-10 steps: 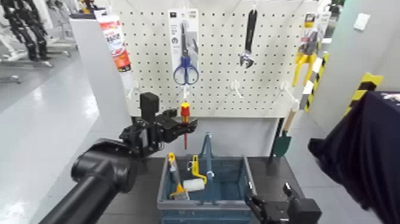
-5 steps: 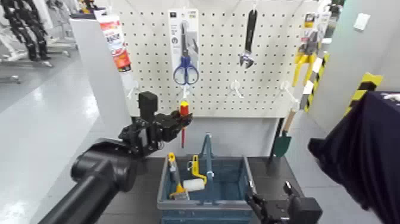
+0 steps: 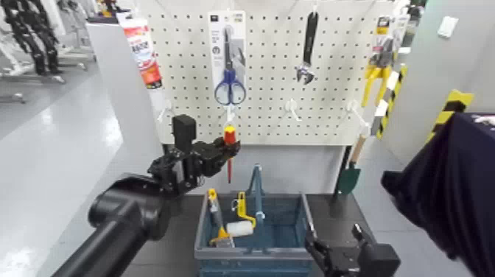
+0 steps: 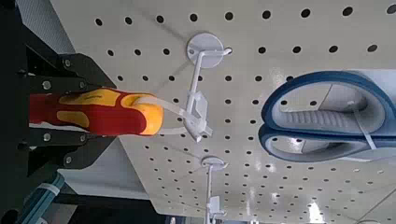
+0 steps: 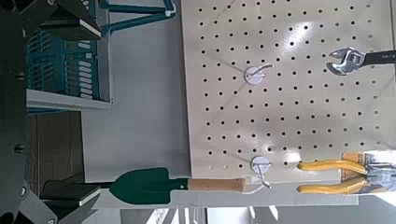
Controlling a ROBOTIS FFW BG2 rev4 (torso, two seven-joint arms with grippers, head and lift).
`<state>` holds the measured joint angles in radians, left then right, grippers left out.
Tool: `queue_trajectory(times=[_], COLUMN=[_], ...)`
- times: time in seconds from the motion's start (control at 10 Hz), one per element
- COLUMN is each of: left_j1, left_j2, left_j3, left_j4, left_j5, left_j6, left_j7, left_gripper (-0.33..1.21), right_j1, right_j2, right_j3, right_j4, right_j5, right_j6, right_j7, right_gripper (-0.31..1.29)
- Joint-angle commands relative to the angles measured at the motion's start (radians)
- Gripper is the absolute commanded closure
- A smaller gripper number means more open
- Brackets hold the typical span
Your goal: Put the red screwdriver into the crate.
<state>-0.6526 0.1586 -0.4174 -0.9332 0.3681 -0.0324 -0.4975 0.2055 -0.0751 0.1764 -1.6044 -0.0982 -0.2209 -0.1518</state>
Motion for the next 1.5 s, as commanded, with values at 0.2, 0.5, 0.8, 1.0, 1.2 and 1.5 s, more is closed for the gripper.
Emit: queue_trajectory(times=[0.2, 0.5, 0.8, 1.0, 1.2, 1.5], left_j1=[0.085, 0.174, 0.274, 0.333, 0.384, 0.404], left_j2=[0.016, 0.029, 0.042, 0.05, 0.049, 0.041], left_j3=[0.054, 0.109, 0.155, 0.18, 0.189, 0.164], left_j4=[-0.174, -0.371, -0.561, -0.645, -0.648, -0.57], left_j5=[-0.02, -0.032, -0.029, -0.005, 0.075, 0.146], left_j6=[0.072, 0.169, 0.296, 0.361, 0.37, 0.344], left_j7=[0.001, 0.017, 0.065, 0.106, 0.134, 0.128], left_gripper=[1.19, 1.19, 1.19, 1.19, 1.19, 1.19], right_j1=[0.002, 0.002, 0.002, 0.003, 0.003, 0.003], right_j2=[0.0, 0.0, 0.0, 0.002, 0.003, 0.003], right_j3=[-0.002, -0.002, -0.002, -0.002, 0.0, 0.0], right_j4=[0.001, 0.001, 0.001, 0.0, 0.0, -0.002], right_j5=[0.0, 0.0, 0.0, 0.0, 0.0, 0.0], right_j6=[0.001, 0.008, 0.009, 0.009, 0.011, 0.012], right_j7=[0.0, 0.0, 0.0, 0.0, 0.0, 0.0], right_gripper=[0.14, 0.14, 0.14, 0.14, 0.14, 0.14])
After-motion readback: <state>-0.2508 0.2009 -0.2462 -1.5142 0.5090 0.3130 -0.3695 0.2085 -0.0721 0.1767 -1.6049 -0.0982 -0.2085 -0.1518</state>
